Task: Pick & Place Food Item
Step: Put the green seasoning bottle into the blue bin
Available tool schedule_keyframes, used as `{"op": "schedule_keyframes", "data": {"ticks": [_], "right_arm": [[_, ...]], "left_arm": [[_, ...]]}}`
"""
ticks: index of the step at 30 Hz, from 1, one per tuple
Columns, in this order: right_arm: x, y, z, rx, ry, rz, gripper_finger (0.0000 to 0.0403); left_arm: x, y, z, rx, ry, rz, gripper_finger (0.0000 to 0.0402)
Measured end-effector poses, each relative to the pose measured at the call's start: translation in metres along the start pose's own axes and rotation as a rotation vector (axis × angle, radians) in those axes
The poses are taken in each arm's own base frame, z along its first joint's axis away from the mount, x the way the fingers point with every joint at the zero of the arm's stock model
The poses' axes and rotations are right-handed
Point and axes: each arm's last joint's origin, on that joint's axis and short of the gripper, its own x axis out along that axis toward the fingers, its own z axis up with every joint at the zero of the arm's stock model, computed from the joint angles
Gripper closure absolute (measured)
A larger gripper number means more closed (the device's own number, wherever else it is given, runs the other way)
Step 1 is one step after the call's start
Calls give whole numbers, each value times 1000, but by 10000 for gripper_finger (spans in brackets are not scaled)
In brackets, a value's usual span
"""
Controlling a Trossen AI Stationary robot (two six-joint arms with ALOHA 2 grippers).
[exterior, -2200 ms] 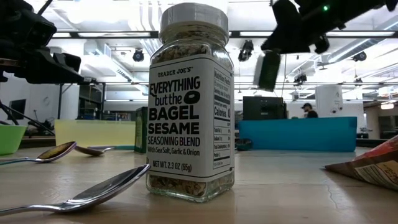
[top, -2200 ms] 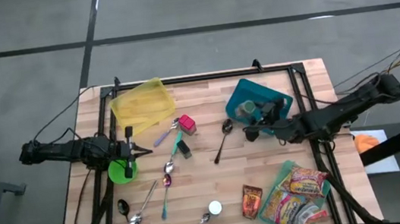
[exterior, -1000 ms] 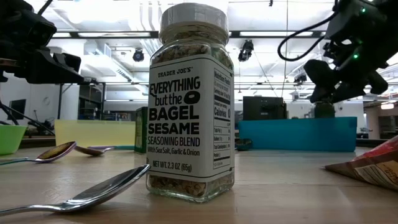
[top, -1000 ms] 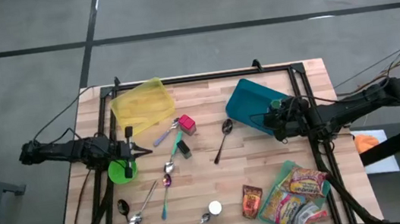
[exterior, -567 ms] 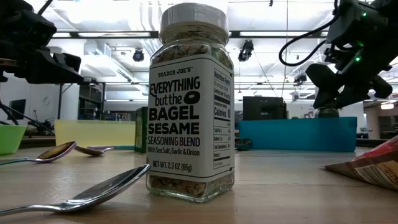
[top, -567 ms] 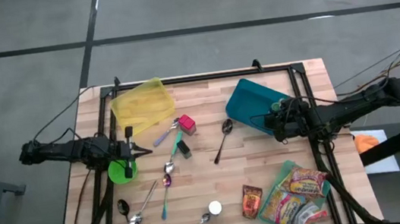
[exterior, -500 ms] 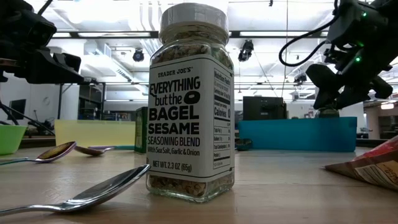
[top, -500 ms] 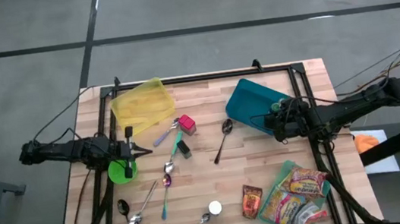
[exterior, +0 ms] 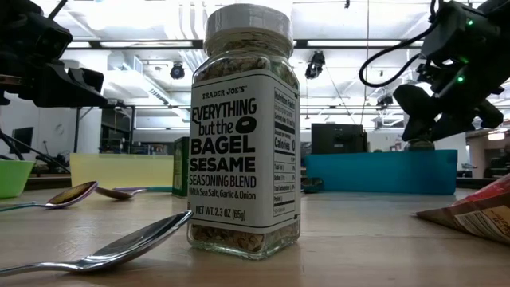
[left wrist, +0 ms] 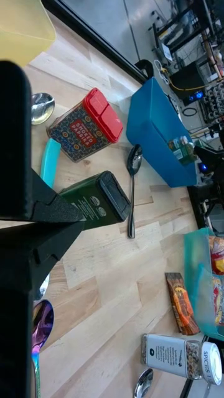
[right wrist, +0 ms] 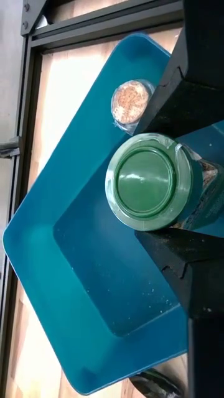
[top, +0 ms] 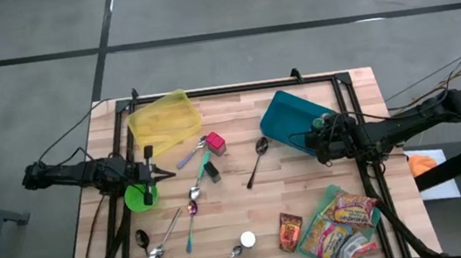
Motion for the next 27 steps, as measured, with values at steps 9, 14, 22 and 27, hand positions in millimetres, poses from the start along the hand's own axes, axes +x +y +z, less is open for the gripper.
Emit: {"op": "schedule_keyframes", "data": {"ticks": [9, 14, 22, 27], "right_arm": [[0, 1, 0, -7, 4, 5, 188], [0, 1, 0, -7, 6, 6, 188], [1, 0, -2, -6, 36, 9, 111], [1, 0, -2, -7, 31, 8, 61]], "left_arm": [[0, 0, 0, 0, 0, 0, 401], [0, 0, 0, 0, 0, 0, 401], [0, 0, 0, 0, 0, 0, 401], [0, 0, 0, 0, 0, 0, 401]]}}
